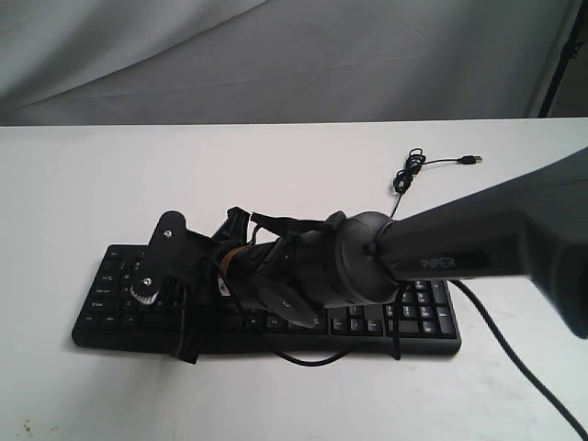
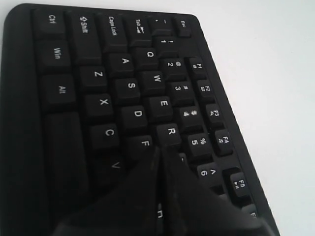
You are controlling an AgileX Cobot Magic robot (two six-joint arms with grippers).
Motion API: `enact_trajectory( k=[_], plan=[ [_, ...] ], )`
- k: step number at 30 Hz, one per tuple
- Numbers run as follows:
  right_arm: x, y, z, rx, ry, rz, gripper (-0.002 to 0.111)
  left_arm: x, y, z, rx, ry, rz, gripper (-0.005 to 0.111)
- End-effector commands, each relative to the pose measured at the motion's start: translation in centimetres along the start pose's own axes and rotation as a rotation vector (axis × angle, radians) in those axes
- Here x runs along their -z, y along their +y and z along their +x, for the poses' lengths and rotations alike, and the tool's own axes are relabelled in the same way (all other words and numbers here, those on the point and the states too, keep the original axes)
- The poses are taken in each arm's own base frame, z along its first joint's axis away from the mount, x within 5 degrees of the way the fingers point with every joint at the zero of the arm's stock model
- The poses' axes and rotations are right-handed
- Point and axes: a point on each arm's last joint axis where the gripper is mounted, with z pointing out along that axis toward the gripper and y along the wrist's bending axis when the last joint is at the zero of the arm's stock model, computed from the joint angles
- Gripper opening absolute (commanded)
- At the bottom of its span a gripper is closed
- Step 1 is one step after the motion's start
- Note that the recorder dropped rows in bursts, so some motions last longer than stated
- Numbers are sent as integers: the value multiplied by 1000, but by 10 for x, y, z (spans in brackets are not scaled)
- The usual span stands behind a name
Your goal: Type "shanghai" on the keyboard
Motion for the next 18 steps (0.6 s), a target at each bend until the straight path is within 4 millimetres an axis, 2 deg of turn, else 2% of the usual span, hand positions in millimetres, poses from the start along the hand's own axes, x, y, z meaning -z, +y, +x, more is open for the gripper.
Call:
enact_trajectory(
  k=[1, 18],
  plan=[
    [0, -1, -2, 13, -11, 5, 0, 0, 0, 1, -2, -4, 2, 0],
    [-11, 4, 6, 8, -10, -2, 0, 0, 0, 1, -2, -4, 2, 0]
  ],
)
